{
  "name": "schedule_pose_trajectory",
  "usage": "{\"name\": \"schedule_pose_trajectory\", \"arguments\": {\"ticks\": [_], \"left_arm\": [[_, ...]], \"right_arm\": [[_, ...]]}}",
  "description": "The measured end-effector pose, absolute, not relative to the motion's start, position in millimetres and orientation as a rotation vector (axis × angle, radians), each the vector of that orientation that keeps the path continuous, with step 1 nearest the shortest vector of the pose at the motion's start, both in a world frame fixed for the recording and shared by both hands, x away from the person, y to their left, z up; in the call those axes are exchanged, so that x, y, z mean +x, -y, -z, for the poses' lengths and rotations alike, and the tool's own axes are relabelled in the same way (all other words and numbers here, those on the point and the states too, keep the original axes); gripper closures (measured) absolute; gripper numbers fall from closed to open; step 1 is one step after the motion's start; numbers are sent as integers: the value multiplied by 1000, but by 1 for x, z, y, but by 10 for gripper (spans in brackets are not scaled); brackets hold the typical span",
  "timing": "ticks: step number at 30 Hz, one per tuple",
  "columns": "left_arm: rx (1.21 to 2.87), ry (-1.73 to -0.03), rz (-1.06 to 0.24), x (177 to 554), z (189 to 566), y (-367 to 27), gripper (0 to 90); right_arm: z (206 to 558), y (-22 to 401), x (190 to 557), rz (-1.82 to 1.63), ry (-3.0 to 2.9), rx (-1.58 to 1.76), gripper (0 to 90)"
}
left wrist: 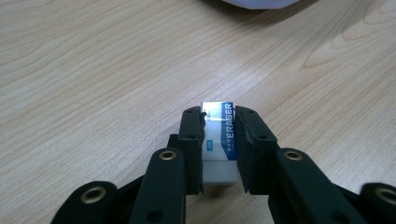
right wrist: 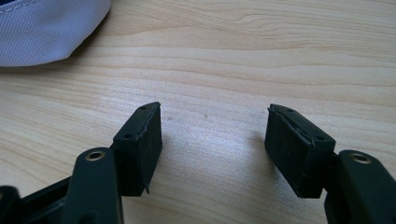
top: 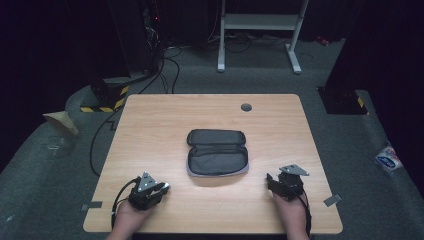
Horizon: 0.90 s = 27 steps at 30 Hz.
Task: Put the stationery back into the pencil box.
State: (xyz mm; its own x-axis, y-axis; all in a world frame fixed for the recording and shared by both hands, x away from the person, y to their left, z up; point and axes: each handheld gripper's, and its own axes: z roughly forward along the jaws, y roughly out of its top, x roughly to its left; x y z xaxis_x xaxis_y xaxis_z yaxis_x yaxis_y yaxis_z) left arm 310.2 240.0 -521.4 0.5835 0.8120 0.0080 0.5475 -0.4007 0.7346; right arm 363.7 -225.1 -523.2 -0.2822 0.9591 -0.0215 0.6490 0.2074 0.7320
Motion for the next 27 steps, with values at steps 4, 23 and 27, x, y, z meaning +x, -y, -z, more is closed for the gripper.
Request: {"name": "schedule_pose_trajectory", "arguments": {"ticks": [4,23,27], "left_arm": [[2087,-1080,-486,311,520,-241,730],[1995,-1080,-557,313,505,-230,730],[1973,-1077,-563,311,499,-228,730]], "right_arm": [[523,225,364,-855,-2008,1489,360],[523,226,365,-865,-2023,1480,339],[523,226,365,-861,-2022,1486,322]]}}
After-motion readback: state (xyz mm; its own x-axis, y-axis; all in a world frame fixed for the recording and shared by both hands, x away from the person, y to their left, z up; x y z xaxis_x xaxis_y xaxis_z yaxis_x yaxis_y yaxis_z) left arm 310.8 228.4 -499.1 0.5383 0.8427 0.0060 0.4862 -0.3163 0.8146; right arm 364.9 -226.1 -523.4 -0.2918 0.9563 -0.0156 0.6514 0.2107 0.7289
